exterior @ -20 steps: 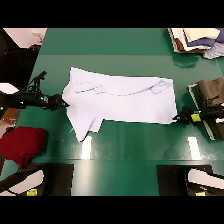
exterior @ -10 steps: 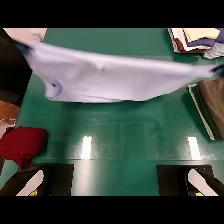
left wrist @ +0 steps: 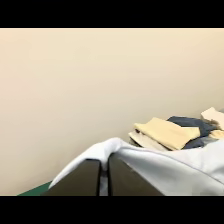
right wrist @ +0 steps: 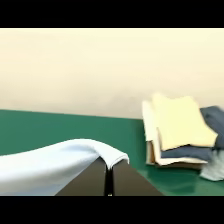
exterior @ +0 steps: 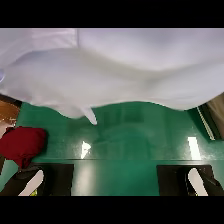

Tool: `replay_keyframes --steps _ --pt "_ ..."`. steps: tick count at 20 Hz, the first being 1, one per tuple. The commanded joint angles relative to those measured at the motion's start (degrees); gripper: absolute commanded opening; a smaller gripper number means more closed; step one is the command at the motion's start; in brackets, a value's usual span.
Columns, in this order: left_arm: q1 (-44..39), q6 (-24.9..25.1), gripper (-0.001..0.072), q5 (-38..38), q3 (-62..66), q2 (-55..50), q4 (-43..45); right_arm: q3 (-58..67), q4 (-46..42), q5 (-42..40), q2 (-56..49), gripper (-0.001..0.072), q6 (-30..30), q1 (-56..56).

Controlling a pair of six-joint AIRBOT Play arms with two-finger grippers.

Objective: Fold the shirts.

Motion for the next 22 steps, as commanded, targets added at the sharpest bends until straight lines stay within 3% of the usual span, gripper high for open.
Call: replay_keyframes --steps 1,5,9,13,18,20,22 --pt "-0.02 -1.75 0.0023 -2.54 2.91 -0.02 -3.91 8.59 -0.04 6.23 -1.66 0.0012 2.67 -5.18" --pt "-0.02 -1.49 0.0023 -3.08 -11.85 -0.42 -3.43 11.78 0.83 11.56 -9.99 0.0011 4.79 -5.38" --pt "-0.04 -1.2 0.0023 -3.85 -26.73 -6.78 -1.95 1.55 0.76 18.6 -19.15 0.0011 4.76 -3.5" --pt "-0.04 -1.05 0.0024 -6.25 -32.13 -19.1 0.09 -8.83 -8.37 20.33 -29.03 0.0011 5.88 5.31" --pt "-2.43 -0.61 0.0024 -4.17 -32.22 -36.87 3.21 -14.49 -11.98 9.81 -41.92 0.0011 7.8 14.75" --pt "-3.96 4.11 0.0024 -0.37 -32.22 -42.56 3.17 -14.4 -11.93 2.58 -46.56 0.0012 7.78 17.09" --pt "-4.74 4.96 0.0024 5.73 -32.22 -46.16 2.73 -14.34 -11.5 -4.17 -49.79 0.0012 7.78 18.75"
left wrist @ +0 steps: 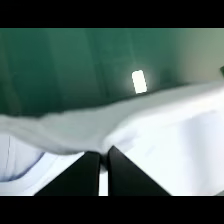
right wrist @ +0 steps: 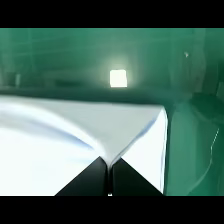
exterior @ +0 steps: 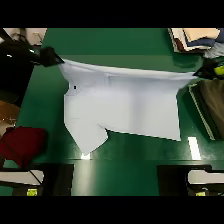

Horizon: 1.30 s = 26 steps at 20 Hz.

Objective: Fold the shirts.

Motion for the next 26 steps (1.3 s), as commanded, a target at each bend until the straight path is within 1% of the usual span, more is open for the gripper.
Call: replay_keyframes --steps 1,3,4,5,7,8,10,12,14,18,21,22,23,24,25,26 --pt "-1.4 2.82 0.0025 9.92 -0.2 -7.39 -0.09 -0.81 -0.22 -13.03 -6.69 0.0012 0.31 4.02" --pt "-1.4 2.84 0.0024 16.17 -0.17 -7.67 -0.11 -0.81 -0.2 -17.73 -7.74 0.0012 0.31 4.85" --pt "-1.4 2.89 0.0024 17.97 -0.17 -7.65 -0.13 -0.81 -0.2 -19.63 -7.8 0.0012 0.31 4.83" --pt "-1.38 4.07 0.0025 18.18 -0.2 -7.65 -0.09 -0.81 -0.15 -20.96 -7.76 0.0011 0.31 4.85" --pt "-1.4 8.57 0.0024 15.39 -0.2 -7.65 0.02 -0.81 -0.22 -20.44 -7.58 0.0012 0.26 4.83" --pt "-1.38 9.62 0.0024 12.87 -0.2 -7.65 0.39 -0.83 -0.48 -18.58 -7.54 0.0011 0.02 4.79" --pt "-1.4 9.57 0.0024 6.43 -0.22 -7.65 4.39 -1.27 -1.29 -14.45 -7.5 0.001 -0.46 5.05" --pt "-1.4 8.09 0.0023 2.78 -1.51 -7.65 8.5 -4.35 -3.87 -13.25 -6.38 0.0011 -0.42 6.05" --pt "-1.4 8.13 0.0023 2.47 -4.68 -7.65 9.4 -9.31 -4.85 -14.36 -4.72 0.0011 -0.33 7.06" --pt "-1.4 8.15 0.0025 6.36 -11.69 -7.65 9.6 -16.39 -4.35 -16.74 -3.63 0.0012 -0.33 7.87" --pt "-1.4 7.52 0.0027 4.96 -13.22 -7.65 10.03 -18.08 -1.97 -17.27 -3.65 0.0013 -0.35 7.85" --pt "-1.38 5.97 0.006 4.22 -13.2 -7.65 10.32 -18.01 -1.25 -17.29 -3.65 0.0014 -0.31 7.85" --pt "-1.38 4.55 0.0335 3.65 -13.2 -7.65 10.69 -17.94 -0.15 -17.14 -3.63 0.0035 -0.35 7.85" --pt "-1.38 3.13 0.0606 2.84 -13.2 -7.63 11.04 -17.94 1.11 -16.92 -3.65 0.0238 -0.35 7.82" --pt "-1.31 2.03 0.0624 1.95 -13.14 -7.54 11.58 -17.94 2.27 -16.37 -3.63 0.0395 -0.37 7.37" --pt "-0.96 0.76 0.0624 0.35 -12.76 -7.34 12.48 -17.94 2.89 -14.91 -3.28 0.0393 -0.37 6.71"
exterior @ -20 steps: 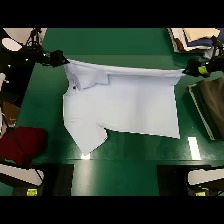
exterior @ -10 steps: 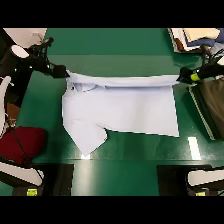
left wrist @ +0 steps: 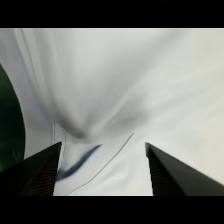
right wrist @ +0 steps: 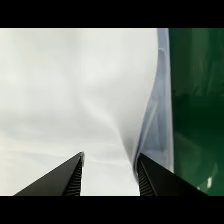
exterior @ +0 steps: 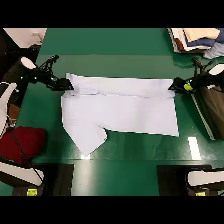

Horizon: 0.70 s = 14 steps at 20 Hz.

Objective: Fold the shirts.

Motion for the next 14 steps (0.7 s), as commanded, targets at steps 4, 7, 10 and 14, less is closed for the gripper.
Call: replay_keyframes --steps 4,7,10,14 --pt "5.03 -4.74 0.0509 -9.38 -1.79 6.25 2.78 -2.38 2.4 10.97 6.14 0.039 -3.48 -4.33" --pt "7.32 -4.76 0.0502 -9.94 -11.56 15.63 3.13 -9.27 2.47 12.13 14.43 0.039 -3.48 -7.5" --pt "7.34 -6.27 0.0502 -8.87 -26.69 25.88 2.14 -16.15 2.78 11.93 21.64 0.039 -4.0 -9.25" --pt "7.34 -6.82 0.0502 -6.08 -45.33 35.82 -3.21 -21.14 2.78 10.56 27.5 0.0389 -4.98 -9.46"
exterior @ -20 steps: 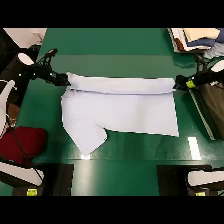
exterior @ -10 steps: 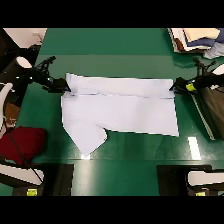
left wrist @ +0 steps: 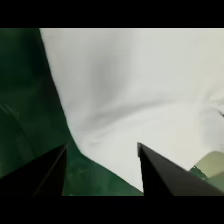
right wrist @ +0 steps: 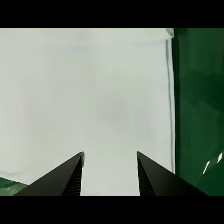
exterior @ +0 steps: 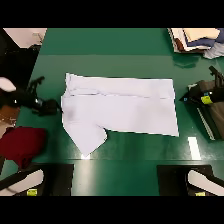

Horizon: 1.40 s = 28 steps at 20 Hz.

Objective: Fold the shirts.

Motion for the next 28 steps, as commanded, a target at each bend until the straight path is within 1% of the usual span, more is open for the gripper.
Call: replay_keyframes --steps 1,4,6,9,13,15,16,17,18,20,23,24,26,28 --pt "0.26 -0.63 0.0502 1.95 -15.23 8.17 -5.27 -3.93 0.15 -0.9 5.14 0.0389 -0.68 -0.57" --pt "0.26 -0.52 0.0502 3.48 -21.09 9.44 -7.15 -3.8 0.22 -0.85 6.16 0.0389 -0.68 -0.57" --pt "0.26 -0.39 0.0502 5.79 -22.91 9.42 -8.83 -3.69 0.22 -0.61 6.16 0.0389 -0.66 -0.57" --pt "0.24 1.38 0.0502 9.53 -24.22 9.42 -11.78 -3.69 0.26 -0.61 6.16 0.0389 -0.63 -0.46" --pt "0.24 1.46 0.0501 14.4 -25.77 9.4 -14.01 -3.69 0.31 -0.61 6.16 0.0388 -0.63 -0.46" --pt "0.24 1.44 0.0499 15.19 -25.83 9.35 -15.67 -3.69 2.54 -0.61 6.16 0.0388 -0.66 -0.48" --pt "0.24 1.51 0.0387 15.26 -25.83 9.38 -16.57 -3.69 3.78 -0.59 6.16 0.0388 -0.66 -0.48" --pt "0.24 2.27 0.0119 15.15 -25.81 9.35 -17.27 -3.69 4.26 -0.44 6.16 0.0388 -0.68 -0.48" --pt "0.24 3.74 0.0038 15.04 -25.81 9.38 -18.01 -3.69 4.15 0.09 6.16 0.0388 -0.68 -0.48" --pt "0.26 4.52 0.0024 14.62 -25.81 9.38 -18.86 -3.72 2.86 2.71 6.16 0.0388 -1.14 -0.94" --pt "0.26 6.27 0.0023 12.55 -25.79 9.38 -18.91 -5.75 -2.95 8.02 6.82 0.0388 -1.14 -3.82" --pt "0.26 7.23 0.0023 11.78 -25.79 9.38 -18.95 -8.07 -4.46 8.09 7.8 0.0388 -1.14 -5.62" --pt "0.24 7.54 0.0023 11.34 -25.79 9.4 -18.99 -14.01 -6.45 6.78 9.68 0.0388 -1.36 -10.29" --pt "0.26 7.54 0.0022 11.67 -25.62 10.19 -18.93 -20.28 -5.29 5.4 10.45 0.039 -3.34 -15.58"
